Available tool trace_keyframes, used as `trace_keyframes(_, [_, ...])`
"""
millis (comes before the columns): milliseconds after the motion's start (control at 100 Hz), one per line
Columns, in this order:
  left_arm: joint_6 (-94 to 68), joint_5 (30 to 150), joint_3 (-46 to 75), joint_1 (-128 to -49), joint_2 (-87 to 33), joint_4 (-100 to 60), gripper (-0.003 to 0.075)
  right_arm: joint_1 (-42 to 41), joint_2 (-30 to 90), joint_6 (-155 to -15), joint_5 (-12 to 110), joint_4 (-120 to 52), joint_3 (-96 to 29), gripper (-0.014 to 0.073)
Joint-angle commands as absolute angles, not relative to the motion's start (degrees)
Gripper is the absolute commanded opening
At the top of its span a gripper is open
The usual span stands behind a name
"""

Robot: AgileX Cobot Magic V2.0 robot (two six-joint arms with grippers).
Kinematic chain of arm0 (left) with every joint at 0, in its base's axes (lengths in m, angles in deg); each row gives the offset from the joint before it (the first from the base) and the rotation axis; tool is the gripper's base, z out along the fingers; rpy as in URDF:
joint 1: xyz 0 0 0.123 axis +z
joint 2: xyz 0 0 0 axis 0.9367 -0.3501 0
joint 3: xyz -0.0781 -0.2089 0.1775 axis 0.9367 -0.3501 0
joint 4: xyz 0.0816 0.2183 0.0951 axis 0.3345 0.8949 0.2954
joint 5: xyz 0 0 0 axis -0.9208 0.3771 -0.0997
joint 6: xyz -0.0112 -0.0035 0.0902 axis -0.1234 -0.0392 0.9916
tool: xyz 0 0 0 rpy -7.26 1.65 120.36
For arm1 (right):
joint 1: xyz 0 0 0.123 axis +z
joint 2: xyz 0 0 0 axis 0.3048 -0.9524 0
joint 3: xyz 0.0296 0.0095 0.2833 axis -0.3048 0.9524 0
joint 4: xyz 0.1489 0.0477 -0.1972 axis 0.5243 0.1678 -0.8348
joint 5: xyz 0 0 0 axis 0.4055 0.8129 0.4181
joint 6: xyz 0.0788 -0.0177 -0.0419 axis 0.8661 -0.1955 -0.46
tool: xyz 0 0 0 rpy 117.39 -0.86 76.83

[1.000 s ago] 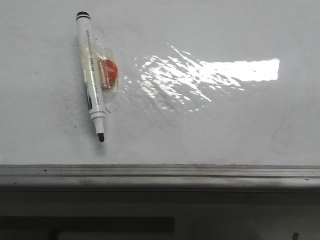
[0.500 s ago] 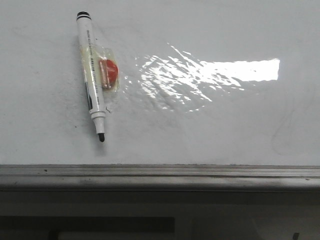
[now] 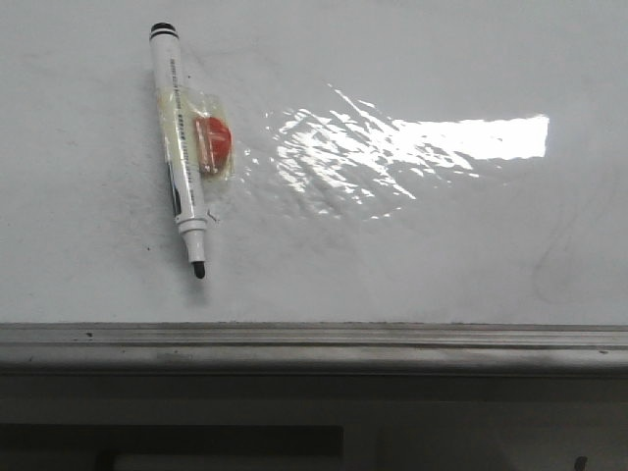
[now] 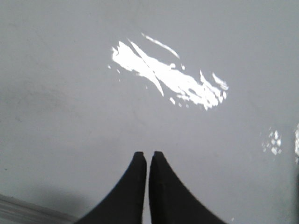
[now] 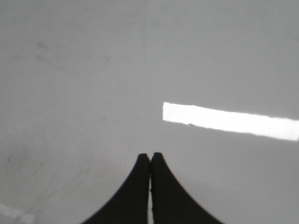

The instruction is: Write number 9 on whiteboard

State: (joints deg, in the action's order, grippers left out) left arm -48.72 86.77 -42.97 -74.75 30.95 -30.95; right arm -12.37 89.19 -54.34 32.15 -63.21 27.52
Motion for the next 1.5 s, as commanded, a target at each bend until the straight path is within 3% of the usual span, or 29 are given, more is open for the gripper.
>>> trace_keyframes(0, [-49.18,81.73,-44.02,-74.64,32.54,-38.52,-0.002,-12.71,89.97,-53.74,27.95,-54.46,29.03,-0.0061])
trace_keyframes(150, [-49.18,80.81,-43.32,-74.64,32.54,-51.59,-0.002,-12.71,89.97,-53.74,27.12,-38.48,28.01,-0.0061])
trace_keyframes(240, [-45.85,83.83,-40.12,-74.74,32.45,-50.18,-0.002,-12.71,89.97,-53.74,29.82,-34.44,24.17,-0.0061])
trace_keyframes(470, [-39.6,102.32,-22.02,-74.74,20.89,-31.53,-0.0006,-12.71,83.98,-58.92,61.86,-43.88,5.95,-0.0059])
trace_keyframes(530, [-39.6,107.07,-17.04,-74.74,14.95,-29.03,0.0055,-12.71,81.41,-60.09,68.32,-45.53,1.82,-0.0037])
trace_keyframes(590, [-38.14,112.39,-13.29,-74.74,9.37,-28.74,0.0176,-12.71,78.97,-60.63,72.03,-46.24,-1.19,0.0017])
trace_keyframes(680, [-33.81,120.13,-8.48,-74.74,0.44,-31.19,0.0385,-12.71,75.0,-62.25,76.44,-46.96,-4.92,0.0164])
trace_keyframes(750, [-29.1,124.6,-6.07,-74.74,-5.55,-35.89,0.0454,-12.71,72.65,-62.28,78.79,-46.96,-6.69,0.0285])
trace_keyframes(860, [-22.48,125.62,-5.32,-76.76,-12.3,-46.13,0.0403,-12.71,70.58,-62.28,80.65,-46.96,-7.71,0.0395])
trace_keyframes(1050, [-19.59,119.84,-5.32,-86.45,-19.35,-49.14,0.037,-12.71,70.33,-62.28,80.65,-46.42,-7.71,0.0387])
trace_keyframes(1340, [-20.56,98.37,-5.32,-106.28,-28.51,-51.28,0.0368,-12.71,70.33,-62.28,79.62,-46.42,-7.71,0.0387])
trace_keyframes(1490, [-20.56,94.45,-5.32,-109.36,-34.12,-55.36,0.0368,-12.71,70.33,-62.28,79.62,-46.42,-7.71,0.0387])
